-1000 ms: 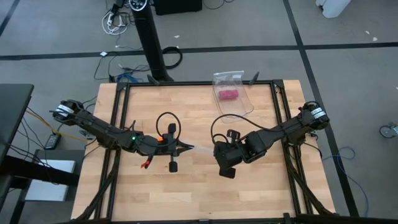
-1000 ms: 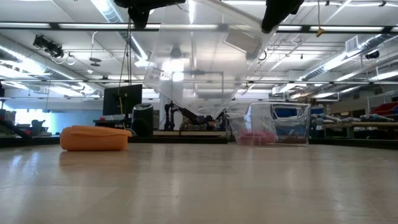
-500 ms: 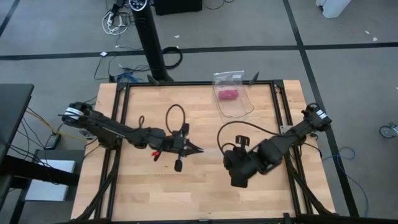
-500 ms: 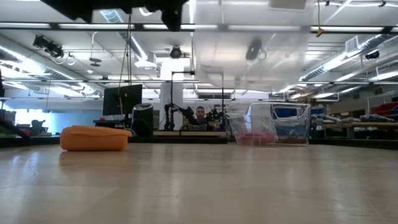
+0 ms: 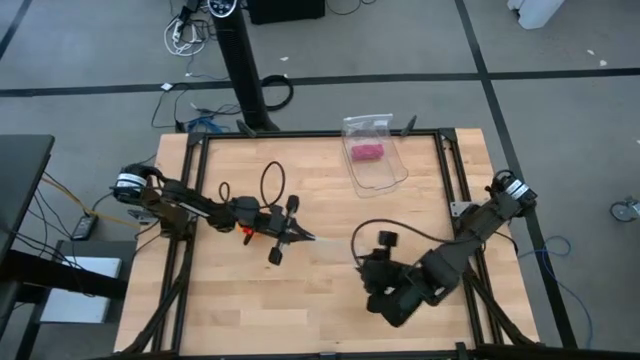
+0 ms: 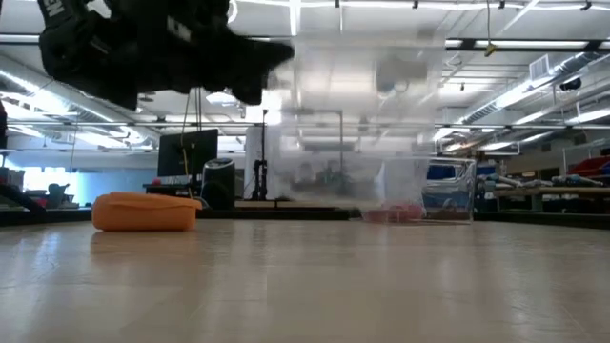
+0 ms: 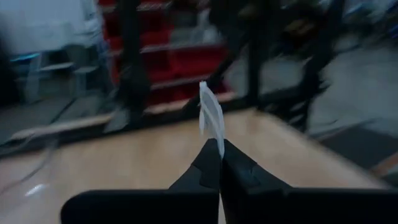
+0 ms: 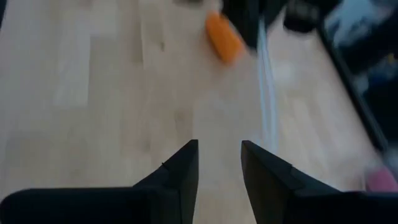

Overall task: Roll bandage
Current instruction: Open the transparent zip bag

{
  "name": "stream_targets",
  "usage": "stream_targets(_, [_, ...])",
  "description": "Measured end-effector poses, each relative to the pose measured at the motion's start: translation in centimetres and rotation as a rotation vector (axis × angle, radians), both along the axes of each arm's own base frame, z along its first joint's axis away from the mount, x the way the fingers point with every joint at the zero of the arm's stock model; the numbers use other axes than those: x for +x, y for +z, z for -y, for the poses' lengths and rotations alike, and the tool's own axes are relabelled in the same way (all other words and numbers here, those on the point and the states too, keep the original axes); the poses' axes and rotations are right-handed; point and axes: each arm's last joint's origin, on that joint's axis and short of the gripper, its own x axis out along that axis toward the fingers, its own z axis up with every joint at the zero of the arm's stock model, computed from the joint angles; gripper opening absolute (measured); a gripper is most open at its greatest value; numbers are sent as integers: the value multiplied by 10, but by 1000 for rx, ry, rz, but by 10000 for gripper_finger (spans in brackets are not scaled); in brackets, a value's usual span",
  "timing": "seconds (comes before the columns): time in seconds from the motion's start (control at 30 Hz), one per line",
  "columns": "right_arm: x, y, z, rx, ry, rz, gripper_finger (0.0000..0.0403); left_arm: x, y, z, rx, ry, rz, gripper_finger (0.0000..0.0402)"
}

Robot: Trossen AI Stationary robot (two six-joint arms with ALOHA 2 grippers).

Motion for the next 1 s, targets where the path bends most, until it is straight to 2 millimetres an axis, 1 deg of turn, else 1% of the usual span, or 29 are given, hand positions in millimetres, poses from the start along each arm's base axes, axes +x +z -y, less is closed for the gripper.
stream_targets(0.07, [14, -6, 4, -21, 37, 51, 108, -5, -7, -2, 37, 61, -44, 0])
stream_targets(0.13, [28, -11, 12, -33, 56, 96, 88, -7, -12, -3, 51, 91, -72, 0])
stream_targets(0.23, [44, -20, 30, -31, 63, 123, 39, -8, -15, -3, 75, 94, -88, 0])
stream_targets(0.3, [51, -27, 42, -27, 66, 103, 11, -9, -18, -1, 97, 92, -114, 0])
stream_targets(0.4, [57, -34, 58, -5, 56, 67, 11, -9, -19, 0, 123, 91, -121, 0])
stream_targets(0.5, [62, -37, 68, 37, 79, 37, 4, -9, -22, 1, 132, 111, -147, 0])
stream_targets(0.87, [61, -43, 85, 17, 53, -57, 2, -9, -19, 1, 101, 121, -129, 0])
stream_targets(1.0, [62, -44, 92, 20, 43, -83, 1, -5, -14, 1, 86, 122, -114, 0])
